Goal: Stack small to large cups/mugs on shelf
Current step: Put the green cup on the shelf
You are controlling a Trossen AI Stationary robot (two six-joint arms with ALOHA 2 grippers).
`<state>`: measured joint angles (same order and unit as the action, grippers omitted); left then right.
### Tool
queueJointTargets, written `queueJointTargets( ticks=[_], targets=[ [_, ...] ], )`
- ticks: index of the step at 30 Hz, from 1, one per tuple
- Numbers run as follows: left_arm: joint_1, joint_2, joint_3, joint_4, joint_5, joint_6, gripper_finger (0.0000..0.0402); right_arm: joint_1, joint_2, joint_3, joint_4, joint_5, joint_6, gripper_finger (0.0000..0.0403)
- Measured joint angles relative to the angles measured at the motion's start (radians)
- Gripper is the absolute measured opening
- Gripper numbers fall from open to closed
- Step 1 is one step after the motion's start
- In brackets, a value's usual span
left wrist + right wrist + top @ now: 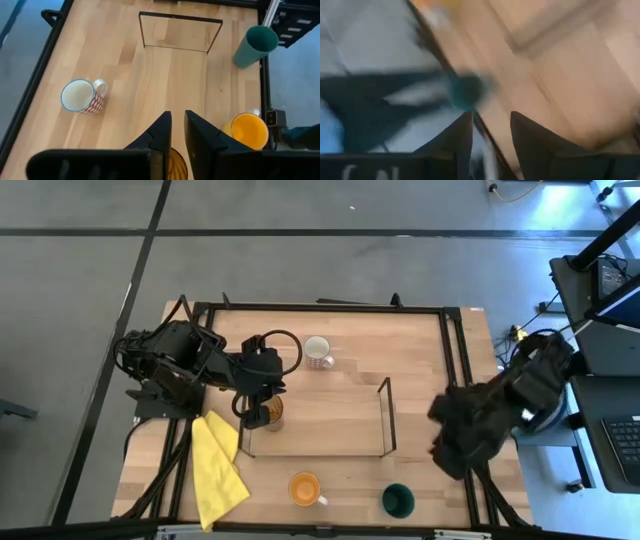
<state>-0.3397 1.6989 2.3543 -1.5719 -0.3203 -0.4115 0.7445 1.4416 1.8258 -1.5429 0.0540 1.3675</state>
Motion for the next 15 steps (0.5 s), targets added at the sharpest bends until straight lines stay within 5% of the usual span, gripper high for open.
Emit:
queueJointTargets(
  ticks=[4, 10, 15],
  targets=[
    [-0.002, 0.0, 0.0, 0.0, 0.0, 0.003, 0.0047, 0.04, 0.058, -0.18, 0.02, -0.115, 0.096, 0.0124],
    [0.001, 0.0, 0.0, 0.0, 0.0, 0.004, 0.0047, 0.061, 0.118, -0.382, 0.377, 0.005, 0.157, 0.0123],
    [0.001, 0.0, 0.0, 0.0, 0.0, 0.038, 0.0047, 0.046, 0.165, -0.473, 0.488, 0.022, 0.224, 0.0138]
  ],
)
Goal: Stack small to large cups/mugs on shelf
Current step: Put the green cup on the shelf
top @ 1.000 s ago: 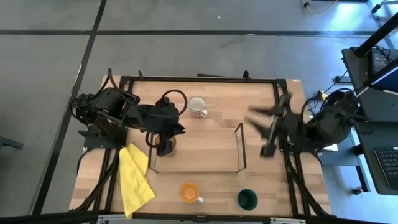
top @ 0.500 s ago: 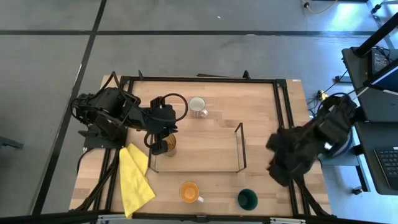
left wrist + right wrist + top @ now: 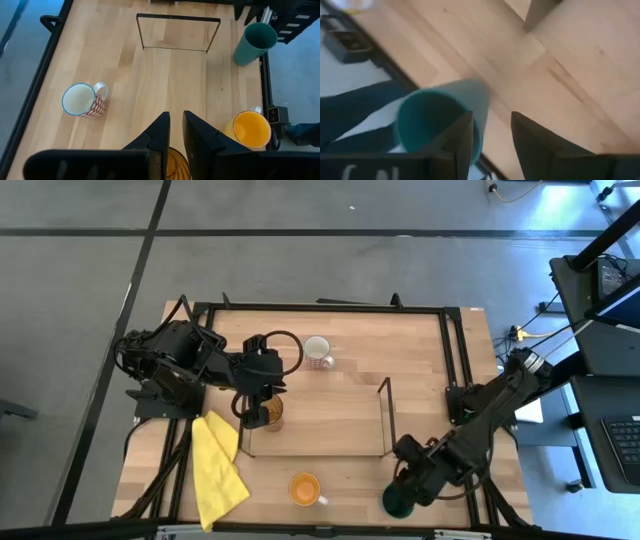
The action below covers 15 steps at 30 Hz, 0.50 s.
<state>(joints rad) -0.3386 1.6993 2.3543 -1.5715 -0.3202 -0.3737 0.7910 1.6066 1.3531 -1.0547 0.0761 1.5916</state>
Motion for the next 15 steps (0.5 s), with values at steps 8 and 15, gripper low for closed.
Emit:
queueJointTargets(
  ticks=[8, 15],
  targets=[
    [0.0, 0.0, 0.0, 0.0, 0.023, 0.018, 0.0047, 0.018, 0.026, -0.017, -0.003, -0.023, 0.055, 0.0191],
    [0.0, 0.0, 0.0, 0.0, 0.023, 0.018, 0.0047, 0.057, 0.021, -0.017, 0.019, -0.052, 0.073, 0.021]
  ],
)
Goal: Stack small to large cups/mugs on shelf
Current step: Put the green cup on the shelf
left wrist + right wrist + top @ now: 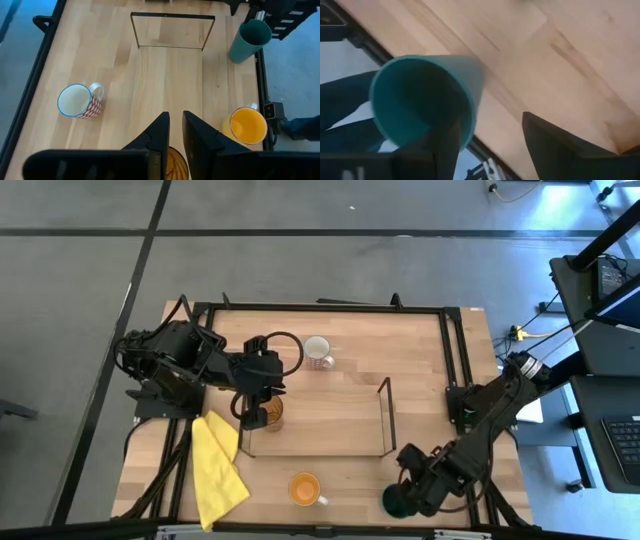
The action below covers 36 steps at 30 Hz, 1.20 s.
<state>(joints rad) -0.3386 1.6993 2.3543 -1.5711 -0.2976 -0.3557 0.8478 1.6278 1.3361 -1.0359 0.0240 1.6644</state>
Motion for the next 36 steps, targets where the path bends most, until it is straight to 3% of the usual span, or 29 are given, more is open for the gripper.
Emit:
queueJointTargets(
  ticks=[16, 21, 28, 36],
  targets=[
    [0.049, 0.0, 0.0, 0.0, 0.0, -0.002, 0.0047, 0.006, 0.091, 0.0, 0.043, -0.022, -0.024, 0.0191],
    [0.065, 0.0, 0.0, 0.0, 0.0, -0.002, 0.0047, -0.001, 0.093, 0.0, 0.044, -0.007, -0.047, 0.0147],
    [0.068, 0.0, 0.0, 0.0, 0.0, -0.002, 0.0047, -0.09, 0.093, 0.0, 0.046, -0.031, -0.335, 0.0016],
    [0.068, 0.0, -0.006, 0.003, 0.0, -0.036, 0.0047, -0.215, 0.091, 0.057, 0.052, -0.097, -0.697, 0.0008]
  ],
)
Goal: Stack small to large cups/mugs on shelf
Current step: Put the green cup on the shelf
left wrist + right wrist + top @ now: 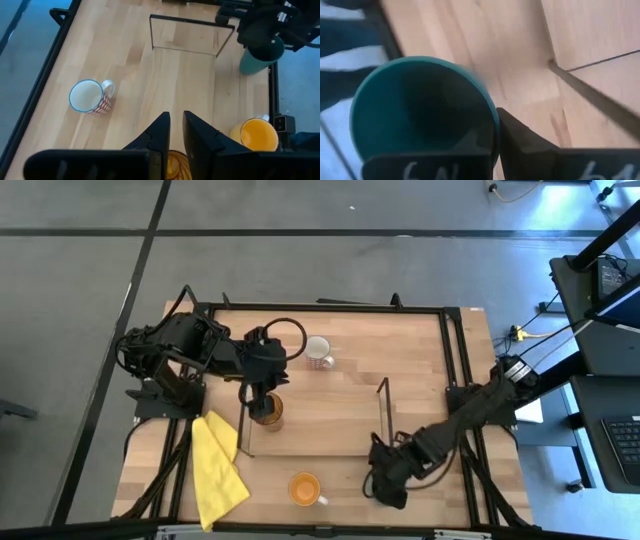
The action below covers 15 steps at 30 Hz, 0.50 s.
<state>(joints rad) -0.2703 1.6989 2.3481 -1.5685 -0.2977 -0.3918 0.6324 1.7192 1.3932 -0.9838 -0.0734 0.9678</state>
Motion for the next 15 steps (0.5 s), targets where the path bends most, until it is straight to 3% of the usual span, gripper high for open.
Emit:
queueJointTargets(
  ticks=[6, 12, 15],
  targets=[
    [-0.014, 0.0, -0.061, -0.002, 0.0, -0.063, 0.0047, -0.063, 0.001, 0.127, -0.042, -0.009, -0.177, 0.0008],
    [-0.05, 0.0, -0.15, -0.002, 0.0, -0.103, 0.0047, -0.108, 0.001, 0.265, -0.136, 0.003, -0.243, 0.0009],
    [-0.066, 0.001, -0.193, -0.003, 0.0, -0.13, 0.0047, -0.119, 0.001, 0.333, -0.134, 0.06, -0.274, 0.0009]
  ],
)
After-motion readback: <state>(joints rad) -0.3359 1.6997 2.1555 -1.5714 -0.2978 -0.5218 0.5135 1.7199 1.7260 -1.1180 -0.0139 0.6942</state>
